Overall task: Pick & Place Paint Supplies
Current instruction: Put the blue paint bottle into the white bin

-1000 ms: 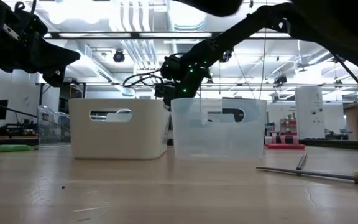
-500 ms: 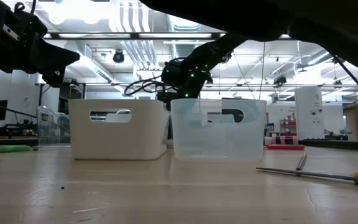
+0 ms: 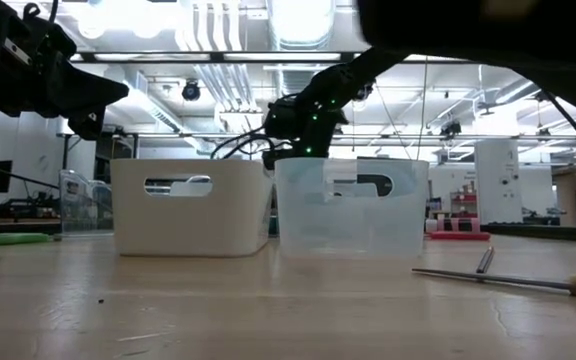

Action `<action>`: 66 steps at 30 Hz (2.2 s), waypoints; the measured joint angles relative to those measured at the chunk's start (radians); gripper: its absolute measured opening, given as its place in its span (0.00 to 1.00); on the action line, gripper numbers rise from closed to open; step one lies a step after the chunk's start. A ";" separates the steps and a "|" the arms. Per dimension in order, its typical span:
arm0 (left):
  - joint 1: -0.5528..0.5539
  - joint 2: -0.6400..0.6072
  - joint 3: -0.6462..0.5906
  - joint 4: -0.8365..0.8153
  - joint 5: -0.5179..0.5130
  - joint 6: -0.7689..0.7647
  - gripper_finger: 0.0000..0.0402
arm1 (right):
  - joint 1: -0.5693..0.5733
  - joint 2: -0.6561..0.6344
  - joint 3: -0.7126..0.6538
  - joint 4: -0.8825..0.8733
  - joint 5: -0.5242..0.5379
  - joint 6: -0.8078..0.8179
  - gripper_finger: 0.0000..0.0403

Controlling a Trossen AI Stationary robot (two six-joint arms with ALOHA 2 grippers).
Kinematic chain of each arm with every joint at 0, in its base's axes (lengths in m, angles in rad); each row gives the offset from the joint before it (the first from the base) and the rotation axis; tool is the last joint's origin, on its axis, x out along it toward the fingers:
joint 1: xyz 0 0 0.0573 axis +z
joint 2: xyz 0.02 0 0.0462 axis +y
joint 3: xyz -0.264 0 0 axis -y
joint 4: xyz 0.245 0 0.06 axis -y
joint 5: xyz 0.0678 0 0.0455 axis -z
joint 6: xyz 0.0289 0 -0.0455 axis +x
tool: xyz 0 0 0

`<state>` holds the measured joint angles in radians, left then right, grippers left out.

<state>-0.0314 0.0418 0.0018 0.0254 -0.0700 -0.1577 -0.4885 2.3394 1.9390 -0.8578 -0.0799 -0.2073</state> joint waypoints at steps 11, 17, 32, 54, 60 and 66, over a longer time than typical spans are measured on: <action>0.000 0.000 0.000 0.000 0.000 0.000 0.00 | -0.002 -0.001 0.017 -0.100 -0.058 0.008 0.24; 0.000 0.000 0.000 0.000 0.000 0.000 0.00 | 0.000 -0.002 0.017 -0.143 -0.111 0.006 0.24; 0.000 0.000 0.000 0.000 0.000 0.000 0.00 | 0.004 -0.010 -0.003 -0.273 -0.111 0.011 0.24; 0.000 0.000 0.000 0.000 0.000 0.000 0.00 | 0.006 -0.010 -0.012 -0.343 -0.105 0.025 0.24; 0.000 0.000 0.000 0.000 0.000 0.000 0.00 | 0.009 -0.010 -0.013 -0.336 -0.105 0.024 0.24; 0.000 0.000 0.000 0.000 0.000 0.000 0.00 | 0.022 -0.010 -0.013 -0.303 -0.106 0.025 0.24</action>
<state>-0.0311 0.0420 0.0018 0.0254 -0.0700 -0.1577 -0.4667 2.3299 1.9259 -1.1608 -0.1864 -0.1825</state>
